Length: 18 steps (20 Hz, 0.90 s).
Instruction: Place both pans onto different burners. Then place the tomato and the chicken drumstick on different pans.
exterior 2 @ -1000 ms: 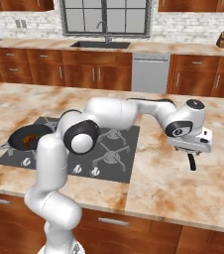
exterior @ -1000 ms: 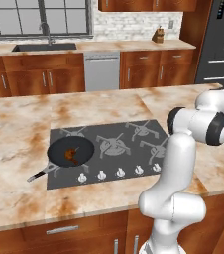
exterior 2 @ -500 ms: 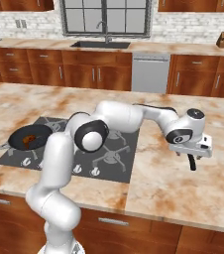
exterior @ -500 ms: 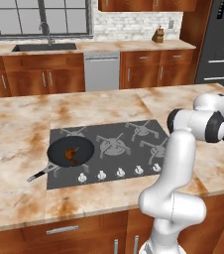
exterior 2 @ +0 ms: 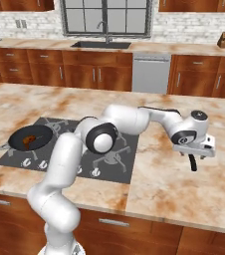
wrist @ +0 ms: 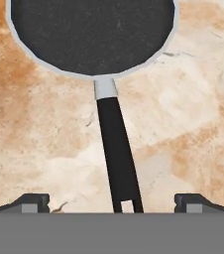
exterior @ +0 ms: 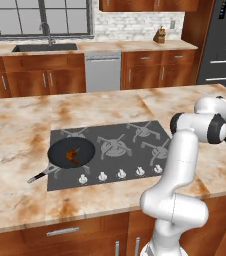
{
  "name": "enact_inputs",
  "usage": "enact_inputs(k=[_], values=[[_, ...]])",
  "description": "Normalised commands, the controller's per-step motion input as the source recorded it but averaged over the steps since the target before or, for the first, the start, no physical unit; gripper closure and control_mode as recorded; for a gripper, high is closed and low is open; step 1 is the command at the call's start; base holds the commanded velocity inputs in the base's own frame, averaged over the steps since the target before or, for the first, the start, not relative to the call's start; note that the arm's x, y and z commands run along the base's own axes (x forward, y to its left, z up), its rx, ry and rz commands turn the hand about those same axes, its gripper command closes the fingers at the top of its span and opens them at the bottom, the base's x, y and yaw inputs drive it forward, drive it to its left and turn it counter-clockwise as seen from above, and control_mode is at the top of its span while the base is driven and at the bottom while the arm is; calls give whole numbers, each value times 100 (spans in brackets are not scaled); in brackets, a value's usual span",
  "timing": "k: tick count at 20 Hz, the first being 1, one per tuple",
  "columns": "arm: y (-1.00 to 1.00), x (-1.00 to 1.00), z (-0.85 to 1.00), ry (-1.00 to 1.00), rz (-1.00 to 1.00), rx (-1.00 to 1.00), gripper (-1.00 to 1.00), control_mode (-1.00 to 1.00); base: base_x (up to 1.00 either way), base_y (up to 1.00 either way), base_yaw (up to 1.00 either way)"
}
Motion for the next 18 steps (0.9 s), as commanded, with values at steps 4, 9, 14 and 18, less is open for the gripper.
enact_inputs(k=[4, 9, 14, 18], values=[[-15, 24, -19, 0, 1, 0, -100, -100, 0, 0, 0], [-2, 6, -26, 4, 0, 0, -100, -100, 0, 0, 0], [0, 5, -26, 7, 0, 0, -100, -100, 0, 0, 0], [0, 1, -29, 4, 0, 0, -100, -100, 0, 0, 0]])
